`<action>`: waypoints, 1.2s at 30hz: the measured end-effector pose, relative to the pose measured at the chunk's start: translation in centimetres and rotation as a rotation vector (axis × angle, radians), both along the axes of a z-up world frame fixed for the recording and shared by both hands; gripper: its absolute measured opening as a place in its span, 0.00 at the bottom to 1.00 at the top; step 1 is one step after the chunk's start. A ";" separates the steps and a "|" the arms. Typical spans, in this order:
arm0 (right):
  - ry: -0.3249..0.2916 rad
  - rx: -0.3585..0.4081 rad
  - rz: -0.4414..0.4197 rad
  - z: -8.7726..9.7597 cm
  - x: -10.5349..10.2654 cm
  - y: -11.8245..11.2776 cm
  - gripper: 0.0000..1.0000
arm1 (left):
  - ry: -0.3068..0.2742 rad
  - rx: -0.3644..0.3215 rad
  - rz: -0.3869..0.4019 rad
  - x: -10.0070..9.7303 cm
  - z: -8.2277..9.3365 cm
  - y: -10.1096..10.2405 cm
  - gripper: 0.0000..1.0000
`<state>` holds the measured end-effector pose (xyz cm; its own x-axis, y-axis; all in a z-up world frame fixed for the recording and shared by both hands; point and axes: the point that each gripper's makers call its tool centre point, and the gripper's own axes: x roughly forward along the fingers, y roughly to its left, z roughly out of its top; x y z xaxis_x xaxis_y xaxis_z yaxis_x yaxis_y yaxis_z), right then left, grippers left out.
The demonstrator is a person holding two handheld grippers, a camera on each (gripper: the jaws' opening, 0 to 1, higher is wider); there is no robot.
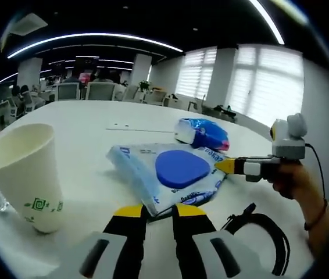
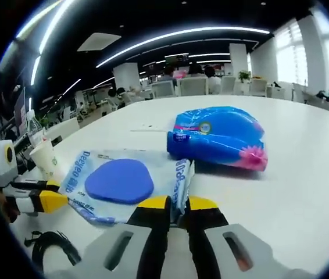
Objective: Arrange the tabletop items into an orderly group along one side of the table until the central work area is clear of visible clutter.
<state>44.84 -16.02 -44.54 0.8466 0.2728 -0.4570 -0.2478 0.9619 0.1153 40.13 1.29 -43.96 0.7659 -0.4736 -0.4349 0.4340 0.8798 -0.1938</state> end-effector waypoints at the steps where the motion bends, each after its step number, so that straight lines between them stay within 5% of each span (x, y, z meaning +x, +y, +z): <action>1: 0.000 0.001 -0.001 0.0 0.0 0.0 0.07 | -0.001 0.001 0.000 0.0 0.0 0.0 0.12; 10: -0.015 -0.019 0.007 0.1 0.1 0.0 0.03 | -0.030 0.070 -0.005 0.1 -0.1 0.5 0.06; 36: -0.033 -0.094 -0.004 1.7 -1.3 0.2 0.01 | -0.049 0.089 -0.011 -0.5 0.7 0.6 0.04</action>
